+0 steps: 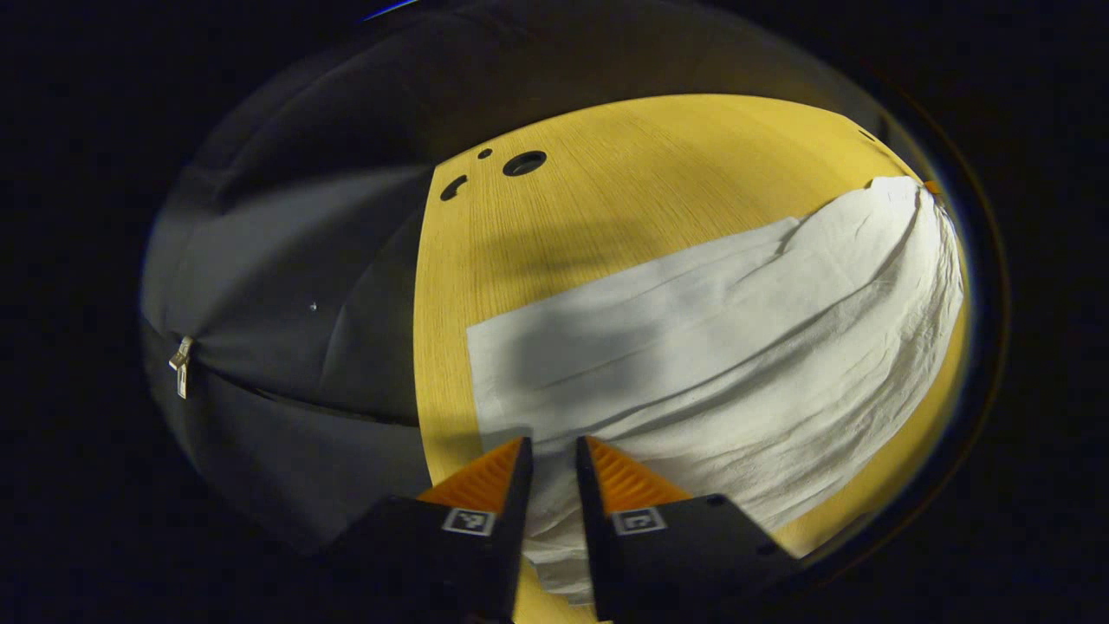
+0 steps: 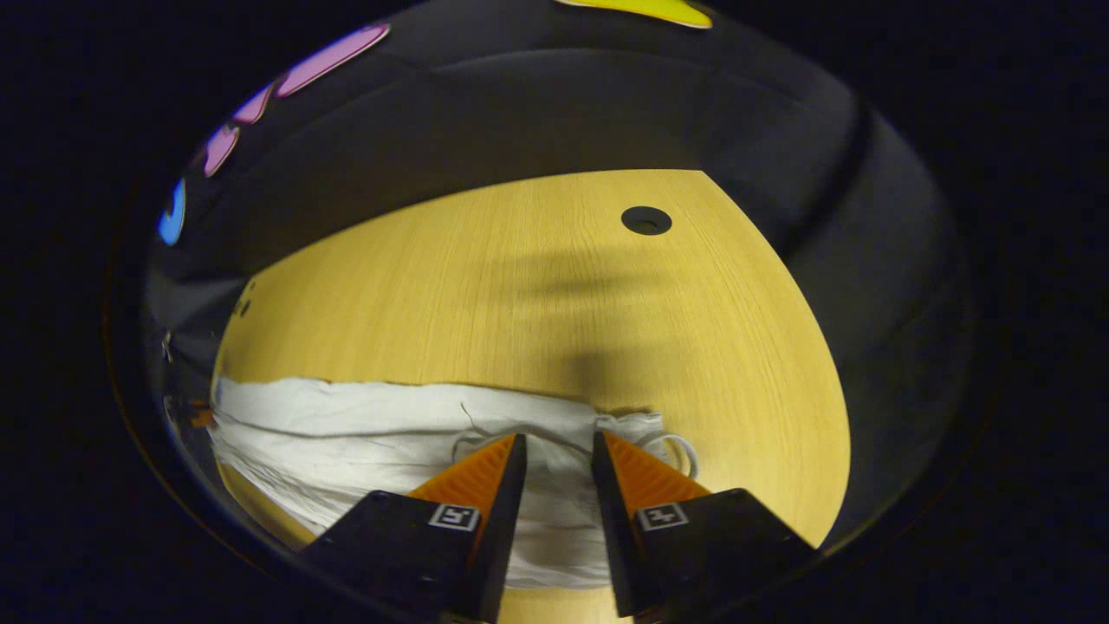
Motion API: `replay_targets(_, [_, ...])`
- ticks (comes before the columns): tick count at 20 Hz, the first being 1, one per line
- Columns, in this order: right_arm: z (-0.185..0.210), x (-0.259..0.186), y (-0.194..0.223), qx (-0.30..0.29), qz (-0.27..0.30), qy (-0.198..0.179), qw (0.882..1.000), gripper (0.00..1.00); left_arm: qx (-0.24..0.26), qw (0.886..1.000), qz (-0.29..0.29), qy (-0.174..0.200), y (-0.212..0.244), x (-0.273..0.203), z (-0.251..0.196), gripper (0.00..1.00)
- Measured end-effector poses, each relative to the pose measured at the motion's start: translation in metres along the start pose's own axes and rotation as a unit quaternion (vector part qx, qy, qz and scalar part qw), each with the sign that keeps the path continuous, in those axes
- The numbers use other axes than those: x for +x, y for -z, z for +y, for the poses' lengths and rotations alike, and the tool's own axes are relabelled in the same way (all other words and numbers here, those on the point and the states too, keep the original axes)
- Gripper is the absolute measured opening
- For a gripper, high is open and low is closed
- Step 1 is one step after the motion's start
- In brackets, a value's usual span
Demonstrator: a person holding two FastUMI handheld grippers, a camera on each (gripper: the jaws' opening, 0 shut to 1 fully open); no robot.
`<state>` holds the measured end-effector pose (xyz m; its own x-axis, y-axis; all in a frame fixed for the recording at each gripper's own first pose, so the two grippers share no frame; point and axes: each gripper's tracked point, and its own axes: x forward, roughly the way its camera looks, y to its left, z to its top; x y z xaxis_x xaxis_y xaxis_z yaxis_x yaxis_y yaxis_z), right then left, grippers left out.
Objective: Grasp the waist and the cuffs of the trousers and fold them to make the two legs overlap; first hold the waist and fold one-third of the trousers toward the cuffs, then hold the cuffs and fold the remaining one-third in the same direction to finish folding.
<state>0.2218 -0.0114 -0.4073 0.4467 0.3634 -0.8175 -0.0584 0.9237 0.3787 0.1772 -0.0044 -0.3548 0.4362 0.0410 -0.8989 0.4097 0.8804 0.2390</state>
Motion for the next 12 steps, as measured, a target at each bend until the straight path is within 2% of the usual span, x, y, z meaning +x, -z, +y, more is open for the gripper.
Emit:
replay_targets(1, [0.001, -0.005, -0.008, 0.037, -0.018, -0.010, 0.999, 0.62, -0.004, 1.000, -0.006, -0.002, 0.000, -0.004, 0.002, 0.48])
replay_targets(3, [-0.001, -0.018, -0.023, 0.108, -0.057, -0.021, 0.992, 0.65, -0.012, 1.000, -0.018, -0.001, 0.001, -0.013, 0.004, 0.79])
replay_targets(4, [-0.003, -0.027, -0.028, 0.136, -0.074, -0.020, 0.988, 0.66, -0.018, 1.000, -0.023, 0.000, 0.001, -0.018, 0.005, 0.88])
replay_targets(5, [-0.006, -0.034, -0.028, 0.145, -0.088, -0.015, 0.985, 0.76, -0.024, 0.999, -0.030, 0.002, 0.001, -0.024, 0.004, 0.92])
replay_targets(6, [-0.011, -0.044, -0.024, 0.139, -0.102, -0.003, 0.985, 0.71, -0.033, 0.999, -0.039, 0.011, 0.001, -0.031, 0.001, 0.98])
replay_targets(8, [-0.019, -0.068, -0.011, 0.130, -0.124, 0.023, 0.984, 0.72, -0.049, 0.997, -0.053, 0.026, 0.003, -0.046, -0.006, 0.98])
replay_targets(12, [-0.052, -0.109, 0.025, 0.182, -0.151, 0.093, 0.967, 0.72, -0.097, 0.991, -0.087, 0.025, 0.010, -0.076, -0.009, 0.98])
